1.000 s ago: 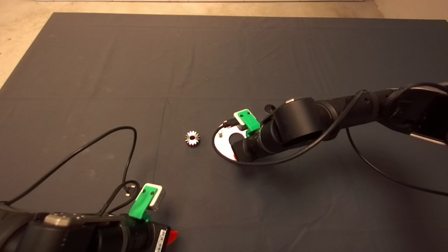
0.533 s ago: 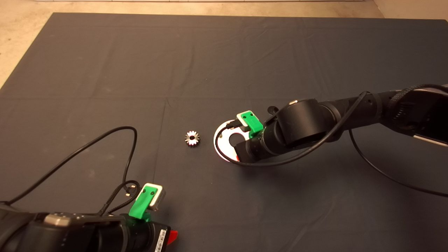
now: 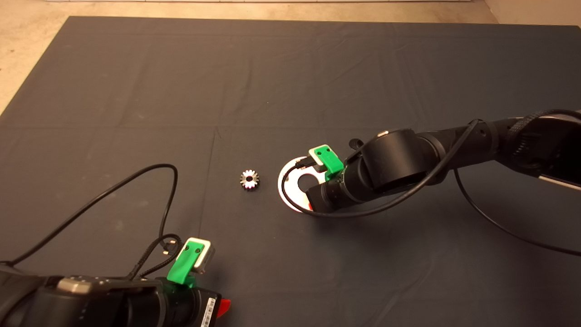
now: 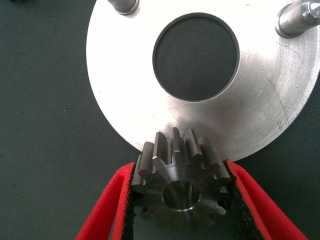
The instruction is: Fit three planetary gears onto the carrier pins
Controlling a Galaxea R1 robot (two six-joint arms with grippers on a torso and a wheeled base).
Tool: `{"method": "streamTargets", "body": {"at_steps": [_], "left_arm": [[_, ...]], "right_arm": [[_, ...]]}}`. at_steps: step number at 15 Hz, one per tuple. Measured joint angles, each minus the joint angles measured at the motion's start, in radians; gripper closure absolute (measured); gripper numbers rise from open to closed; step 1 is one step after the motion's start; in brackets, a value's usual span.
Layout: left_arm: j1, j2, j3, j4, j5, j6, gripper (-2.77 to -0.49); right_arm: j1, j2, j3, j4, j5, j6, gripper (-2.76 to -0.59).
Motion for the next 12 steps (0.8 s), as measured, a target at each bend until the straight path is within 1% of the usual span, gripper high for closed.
{"method": "streamTargets", "body": {"at_steps": [5,8,12], "left_arm": [[0.0,0.003,0.0,0.0,0.0,0.0,-1.62],[0.0,0.008,0.0,0.0,0.0,0.0,-1.62],[0.0,0.008,0.0,0.0,0.0,-0.001,-1.62]], "right_arm": [[0.0,0.003,0.0,0.0,-0.001,-0.011,-1.07],[0.0,0.007,-0.005,0.001,-0.003,-0.033,-1.07],[0.003,0.012,-0.018,0.007,-0.004,-0.048,-1.07]]}}
